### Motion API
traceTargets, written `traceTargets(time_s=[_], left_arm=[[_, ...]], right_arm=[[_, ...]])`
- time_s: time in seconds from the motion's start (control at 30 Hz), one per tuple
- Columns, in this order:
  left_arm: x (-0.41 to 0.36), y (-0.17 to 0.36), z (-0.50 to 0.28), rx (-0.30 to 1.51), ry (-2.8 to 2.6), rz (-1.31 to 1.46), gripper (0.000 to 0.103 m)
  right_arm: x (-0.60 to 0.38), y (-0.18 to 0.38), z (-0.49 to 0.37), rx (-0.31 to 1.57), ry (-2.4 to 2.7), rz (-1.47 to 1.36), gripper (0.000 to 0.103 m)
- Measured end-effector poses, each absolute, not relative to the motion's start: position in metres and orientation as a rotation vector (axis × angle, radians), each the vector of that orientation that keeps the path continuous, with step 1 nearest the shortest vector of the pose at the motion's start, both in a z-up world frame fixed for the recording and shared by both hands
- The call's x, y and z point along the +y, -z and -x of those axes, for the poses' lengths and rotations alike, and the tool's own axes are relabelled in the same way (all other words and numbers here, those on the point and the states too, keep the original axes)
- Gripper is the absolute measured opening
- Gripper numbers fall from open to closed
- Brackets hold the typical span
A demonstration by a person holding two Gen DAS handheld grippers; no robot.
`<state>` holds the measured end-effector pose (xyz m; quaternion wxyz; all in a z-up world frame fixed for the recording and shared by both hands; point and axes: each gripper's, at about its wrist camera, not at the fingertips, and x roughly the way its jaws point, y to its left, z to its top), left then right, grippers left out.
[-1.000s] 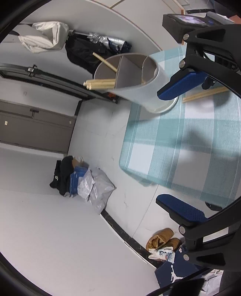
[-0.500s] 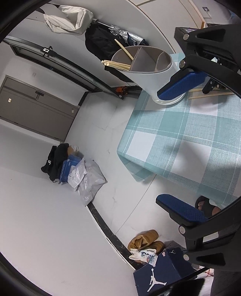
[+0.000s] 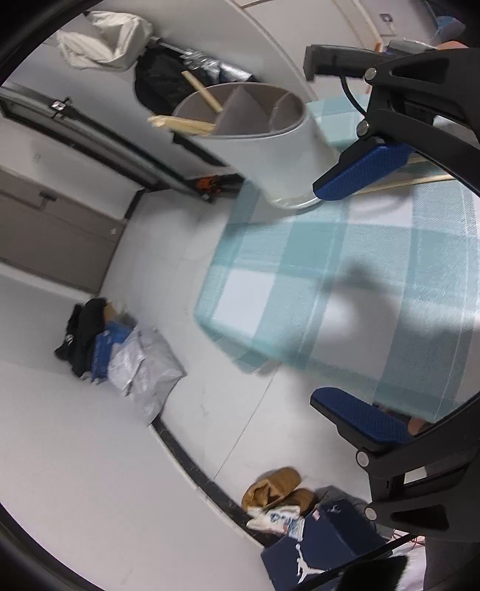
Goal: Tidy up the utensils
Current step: 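Move both open grippers back toward the last chopsticks on the cloth, then close the right gripper on one chopstick while the left gripper grasps the other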
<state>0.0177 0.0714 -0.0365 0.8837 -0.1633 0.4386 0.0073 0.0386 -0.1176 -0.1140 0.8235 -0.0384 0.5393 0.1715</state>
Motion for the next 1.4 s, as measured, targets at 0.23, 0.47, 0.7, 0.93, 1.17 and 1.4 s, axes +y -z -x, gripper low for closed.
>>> traceTargets(time_s=[0.23,0.47,0.7,0.93,1.17,1.4], left_arm=[[0.031,0.061,-0.024,1.072,0.119,0.312,0.090],[-0.007,0.079,-0.031,1.164,0.141,0.280,0.086],[-0.029,0.090,-0.042,1.225,0.089,0.206,0.063],[-0.054,0.097,-0.048,1.229,-0.016,0.092,0.050],[-0.065,0.094,-0.046,1.228,-0.062,0.136,0.002],[-0.045,0.084,-0.030,1.169,-0.069,0.221,0.002]], right_arm=[[-0.174,0.079,-0.018,1.042,-0.369,-0.184,0.006],[-0.234,0.058,-0.008,0.941,-0.370,-0.485,0.006],[-0.275,0.047,-0.004,0.883,-0.370,-0.609,0.006],[-0.289,0.043,0.001,0.862,-0.366,-0.598,0.006],[-0.288,0.037,0.003,0.820,-0.374,-0.565,0.006],[-0.289,0.029,0.011,0.791,-0.355,-0.527,0.006]])
